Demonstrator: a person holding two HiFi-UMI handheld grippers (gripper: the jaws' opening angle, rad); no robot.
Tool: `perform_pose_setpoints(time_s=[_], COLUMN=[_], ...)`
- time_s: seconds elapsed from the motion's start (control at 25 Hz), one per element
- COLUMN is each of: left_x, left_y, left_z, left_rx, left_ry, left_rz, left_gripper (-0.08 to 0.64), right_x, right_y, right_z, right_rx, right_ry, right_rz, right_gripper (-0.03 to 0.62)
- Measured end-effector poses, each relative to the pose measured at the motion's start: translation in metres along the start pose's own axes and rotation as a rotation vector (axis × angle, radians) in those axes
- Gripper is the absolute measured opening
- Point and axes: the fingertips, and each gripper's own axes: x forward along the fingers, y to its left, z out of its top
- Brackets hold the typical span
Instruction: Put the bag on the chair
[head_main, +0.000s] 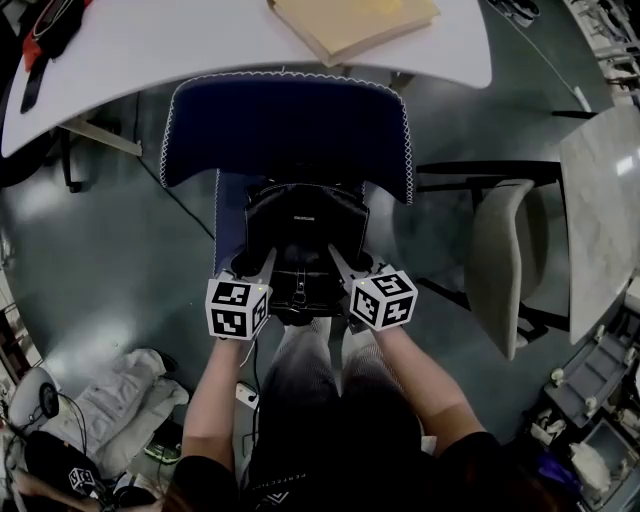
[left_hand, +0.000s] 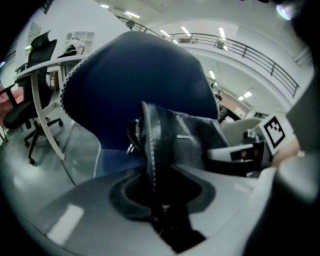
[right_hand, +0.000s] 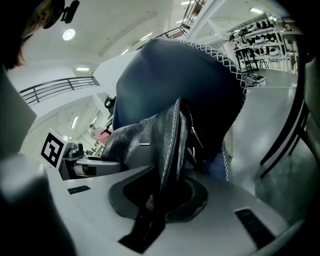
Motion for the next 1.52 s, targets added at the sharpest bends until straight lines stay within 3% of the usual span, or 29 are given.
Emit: perform_pose_setpoints(time_s=[0.64,1.08,1.36,1.52], left_x=[0.012,0.007,-0.005,-0.019], left_y=[0.017,0.021,0.02,0.021], left_z=[-0.012,-0.017,-0.018,-0.014], left_rx=[-0.046,-0.07,-0.071,-0.078], left_ry=[0.012,0.029,0.017,-0.027], left_rz=[0.03,0.059,0.084,0.114], left_gripper=[0.2,0.295,0.318,0.315], right_x=[0.006,0.004,-0.007,-0.019], right_y=[-0.005,0.0,-0.003,-0.008], right_z=[-0.007,-0.013,-0.009,-0.003], right_rx=[0.022,-0.019,-0.032,-0.092], right_ry=[0.051,0.133,0.133,0.111], right_rz=[-0.013,0.001,-0.025,-0.088], right_gripper=[0.09,0.274,0.296,0.298])
